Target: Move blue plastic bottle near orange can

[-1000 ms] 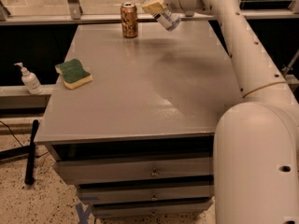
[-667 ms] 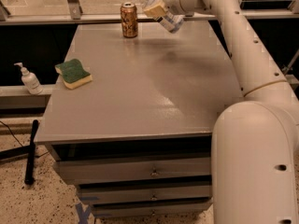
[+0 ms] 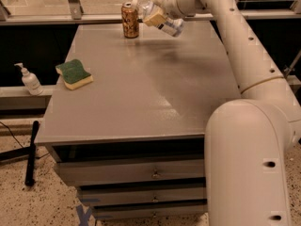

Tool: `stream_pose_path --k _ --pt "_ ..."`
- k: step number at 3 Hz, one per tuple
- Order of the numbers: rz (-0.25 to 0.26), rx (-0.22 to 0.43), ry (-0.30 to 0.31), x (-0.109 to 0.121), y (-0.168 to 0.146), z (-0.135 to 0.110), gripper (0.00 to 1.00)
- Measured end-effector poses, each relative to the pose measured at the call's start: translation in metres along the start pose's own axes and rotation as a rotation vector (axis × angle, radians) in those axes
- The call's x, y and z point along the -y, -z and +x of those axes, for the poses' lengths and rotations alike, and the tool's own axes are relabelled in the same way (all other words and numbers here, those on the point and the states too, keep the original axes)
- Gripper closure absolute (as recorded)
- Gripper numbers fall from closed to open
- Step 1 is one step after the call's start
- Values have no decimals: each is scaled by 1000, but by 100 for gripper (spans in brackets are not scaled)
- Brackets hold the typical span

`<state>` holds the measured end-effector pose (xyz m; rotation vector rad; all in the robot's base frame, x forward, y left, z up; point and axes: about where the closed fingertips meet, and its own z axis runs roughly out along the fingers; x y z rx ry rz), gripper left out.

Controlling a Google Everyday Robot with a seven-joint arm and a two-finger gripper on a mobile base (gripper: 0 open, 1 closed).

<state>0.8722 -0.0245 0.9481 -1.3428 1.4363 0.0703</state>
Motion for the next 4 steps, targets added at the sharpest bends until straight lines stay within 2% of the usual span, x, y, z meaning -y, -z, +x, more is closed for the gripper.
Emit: stream_pose_path --k 1,2,3,4 --pt "-95 -40 116 -23 -4 2 100" --pt "-173 -65 205 -43 -11 3 100" --pt "-233 -70 268 -58 -25 0 100" --pt "-271 -68 305 -67 -39 -3 100"
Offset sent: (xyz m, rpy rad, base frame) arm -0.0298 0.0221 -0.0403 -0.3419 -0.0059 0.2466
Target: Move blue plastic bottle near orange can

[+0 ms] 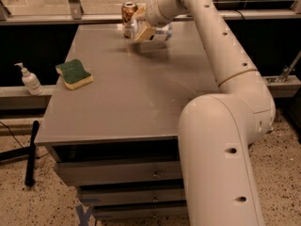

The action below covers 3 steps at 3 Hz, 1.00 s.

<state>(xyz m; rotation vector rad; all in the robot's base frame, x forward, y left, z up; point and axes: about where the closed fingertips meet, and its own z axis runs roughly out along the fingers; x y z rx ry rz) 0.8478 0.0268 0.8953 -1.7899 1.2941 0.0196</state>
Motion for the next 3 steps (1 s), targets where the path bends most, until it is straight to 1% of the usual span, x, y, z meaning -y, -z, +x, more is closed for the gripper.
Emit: stream_pose_path --k 1,2,3 --pt "-26 -8 29 -2 -10 -2 85" --pt "-43 -16 50 -2 -14 -2 61" --pt "-54 -16 57 -3 -19 -3 38"
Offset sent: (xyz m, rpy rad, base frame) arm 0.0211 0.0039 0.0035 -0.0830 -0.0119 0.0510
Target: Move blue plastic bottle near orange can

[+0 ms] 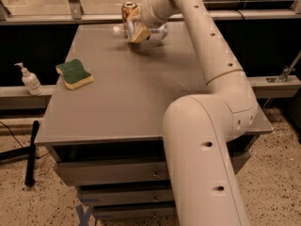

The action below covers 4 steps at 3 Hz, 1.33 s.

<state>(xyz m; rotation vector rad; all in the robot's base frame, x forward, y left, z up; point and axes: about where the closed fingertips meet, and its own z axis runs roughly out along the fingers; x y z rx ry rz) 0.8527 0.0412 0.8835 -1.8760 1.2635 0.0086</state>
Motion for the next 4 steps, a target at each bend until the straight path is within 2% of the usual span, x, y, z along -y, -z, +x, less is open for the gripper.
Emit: stream_pose_path --k 1,2,3,4 --pt "-1 6 1 1 -4 -2 14" --pt "-4 10 -6 1 -7 -1 0" --pt "-4 10 -7 1 -7 -1 0" --pt "15 19 -52 2 4 8 0"
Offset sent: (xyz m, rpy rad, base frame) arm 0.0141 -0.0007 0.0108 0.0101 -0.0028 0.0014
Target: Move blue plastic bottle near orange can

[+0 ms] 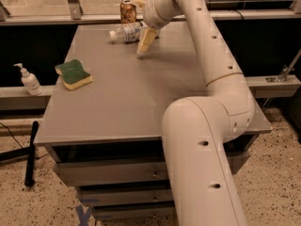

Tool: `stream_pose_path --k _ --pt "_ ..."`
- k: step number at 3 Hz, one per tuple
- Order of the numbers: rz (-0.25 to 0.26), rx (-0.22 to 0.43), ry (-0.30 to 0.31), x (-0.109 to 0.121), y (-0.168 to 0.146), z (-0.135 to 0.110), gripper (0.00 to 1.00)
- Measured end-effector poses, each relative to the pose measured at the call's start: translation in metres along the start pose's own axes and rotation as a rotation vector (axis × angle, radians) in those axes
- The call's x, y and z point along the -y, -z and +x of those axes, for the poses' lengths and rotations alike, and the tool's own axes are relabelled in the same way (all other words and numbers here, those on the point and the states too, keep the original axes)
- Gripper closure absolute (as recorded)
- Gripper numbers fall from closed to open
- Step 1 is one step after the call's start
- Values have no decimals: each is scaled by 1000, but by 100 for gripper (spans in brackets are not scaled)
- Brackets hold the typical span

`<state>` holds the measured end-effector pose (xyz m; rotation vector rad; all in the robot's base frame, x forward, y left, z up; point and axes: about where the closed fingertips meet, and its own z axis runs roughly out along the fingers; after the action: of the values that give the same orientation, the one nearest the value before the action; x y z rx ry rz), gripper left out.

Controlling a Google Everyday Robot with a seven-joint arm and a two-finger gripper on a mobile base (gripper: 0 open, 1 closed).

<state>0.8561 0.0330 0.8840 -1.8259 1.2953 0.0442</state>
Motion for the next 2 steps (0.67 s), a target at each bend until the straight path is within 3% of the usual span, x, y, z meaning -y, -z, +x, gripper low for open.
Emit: stream_pose_path --k 1,2 --pt "50 42 -144 2 30 19 0" --pt "127 115 -378 4 88 50 0"
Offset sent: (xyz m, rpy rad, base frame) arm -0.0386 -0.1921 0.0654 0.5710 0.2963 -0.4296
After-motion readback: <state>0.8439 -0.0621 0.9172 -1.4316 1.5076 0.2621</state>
